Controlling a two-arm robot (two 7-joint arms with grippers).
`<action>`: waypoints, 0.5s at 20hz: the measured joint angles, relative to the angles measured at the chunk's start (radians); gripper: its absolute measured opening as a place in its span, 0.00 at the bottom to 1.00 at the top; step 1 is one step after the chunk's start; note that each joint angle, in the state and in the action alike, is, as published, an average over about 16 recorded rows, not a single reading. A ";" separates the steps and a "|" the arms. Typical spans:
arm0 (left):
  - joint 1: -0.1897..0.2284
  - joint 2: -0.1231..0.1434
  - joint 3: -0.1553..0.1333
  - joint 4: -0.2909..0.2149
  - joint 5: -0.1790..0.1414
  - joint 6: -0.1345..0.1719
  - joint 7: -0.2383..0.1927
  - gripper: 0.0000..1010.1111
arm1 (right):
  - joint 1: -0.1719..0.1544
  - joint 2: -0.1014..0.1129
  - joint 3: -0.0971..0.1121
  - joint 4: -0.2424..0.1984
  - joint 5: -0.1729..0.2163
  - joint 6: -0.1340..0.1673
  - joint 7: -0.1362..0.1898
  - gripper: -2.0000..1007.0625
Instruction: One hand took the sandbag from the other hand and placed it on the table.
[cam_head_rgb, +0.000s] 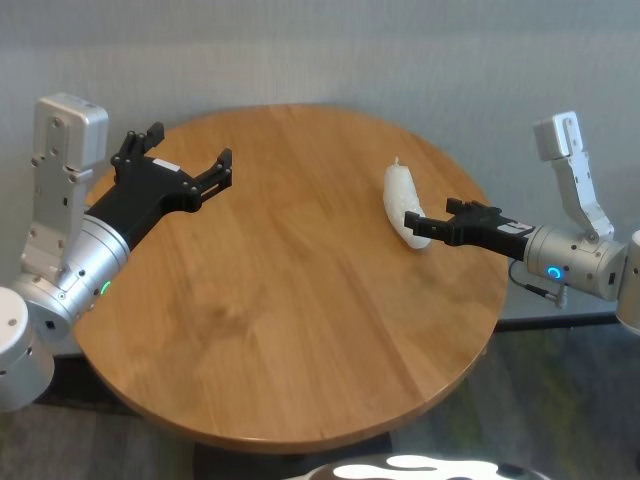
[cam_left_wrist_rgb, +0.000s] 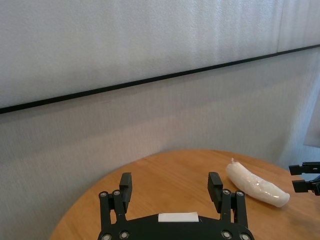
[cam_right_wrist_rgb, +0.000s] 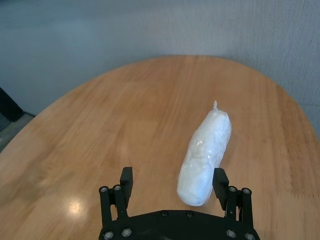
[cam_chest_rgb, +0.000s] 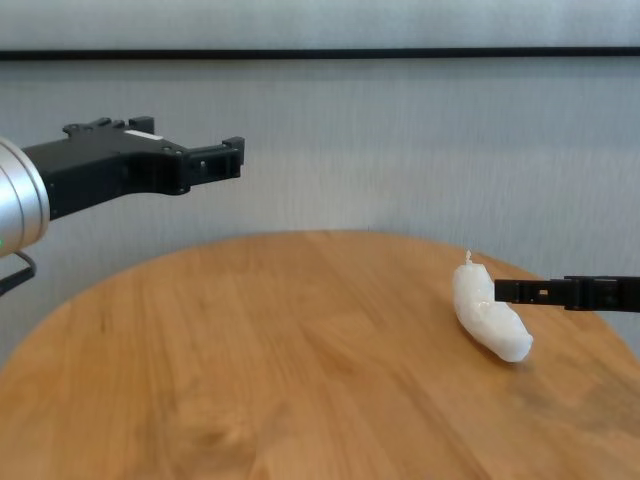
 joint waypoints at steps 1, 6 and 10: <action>0.000 0.000 0.000 0.000 0.000 0.000 0.000 0.99 | 0.000 0.000 0.000 0.000 0.000 0.000 0.000 1.00; 0.000 -0.001 -0.001 -0.001 0.002 0.002 0.002 0.99 | 0.000 -0.001 0.000 -0.002 -0.002 -0.003 0.001 1.00; 0.002 -0.005 -0.004 -0.004 0.009 0.009 0.008 0.99 | 0.002 -0.007 0.000 -0.010 -0.012 -0.015 0.002 1.00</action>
